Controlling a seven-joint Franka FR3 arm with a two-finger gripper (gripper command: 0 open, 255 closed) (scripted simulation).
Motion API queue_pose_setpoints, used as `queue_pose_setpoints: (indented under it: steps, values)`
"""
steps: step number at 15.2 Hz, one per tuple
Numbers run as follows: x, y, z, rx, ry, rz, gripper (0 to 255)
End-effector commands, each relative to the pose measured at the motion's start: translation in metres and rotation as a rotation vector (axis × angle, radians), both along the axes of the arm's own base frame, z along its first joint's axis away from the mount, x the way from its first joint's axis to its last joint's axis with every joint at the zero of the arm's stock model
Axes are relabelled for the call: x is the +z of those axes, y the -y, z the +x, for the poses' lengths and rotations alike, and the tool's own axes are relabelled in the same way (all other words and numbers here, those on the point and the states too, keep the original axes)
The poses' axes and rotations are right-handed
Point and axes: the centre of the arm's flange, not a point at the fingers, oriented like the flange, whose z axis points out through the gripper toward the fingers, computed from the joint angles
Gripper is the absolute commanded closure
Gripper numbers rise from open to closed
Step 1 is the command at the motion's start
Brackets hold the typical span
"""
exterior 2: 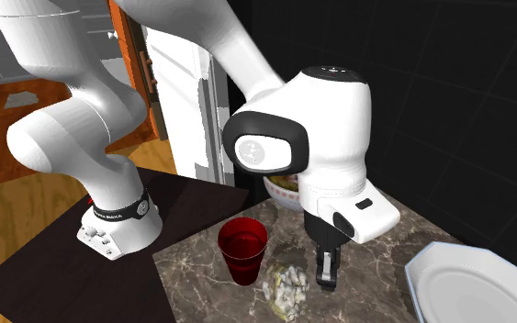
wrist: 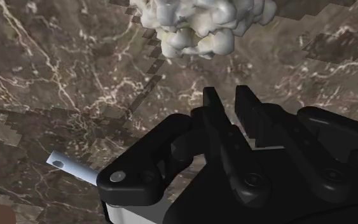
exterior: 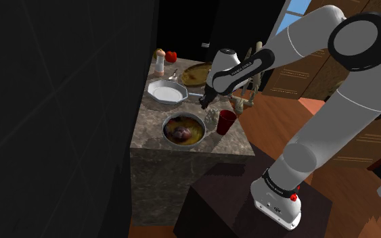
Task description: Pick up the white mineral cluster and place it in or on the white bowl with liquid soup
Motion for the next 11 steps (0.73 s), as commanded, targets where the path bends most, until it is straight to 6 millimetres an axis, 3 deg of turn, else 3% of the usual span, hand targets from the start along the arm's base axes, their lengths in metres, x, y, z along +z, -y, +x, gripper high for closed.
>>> queue_pose_setpoints:
  steps: [1, 7, 8, 11]
  values:
    - [0.0, 0.0, 0.0, 0.0, 0.0, 0.0, 255]
    - [0.0, 0.0, 0.0, 0.0, 0.0, 0.0, 255]
    - [0.0, 0.0, 0.0, 0.0, 0.0, 0.0, 0]
    - [0.013, 0.003, -0.057, 0.056, 0.145, -0.019, 0]
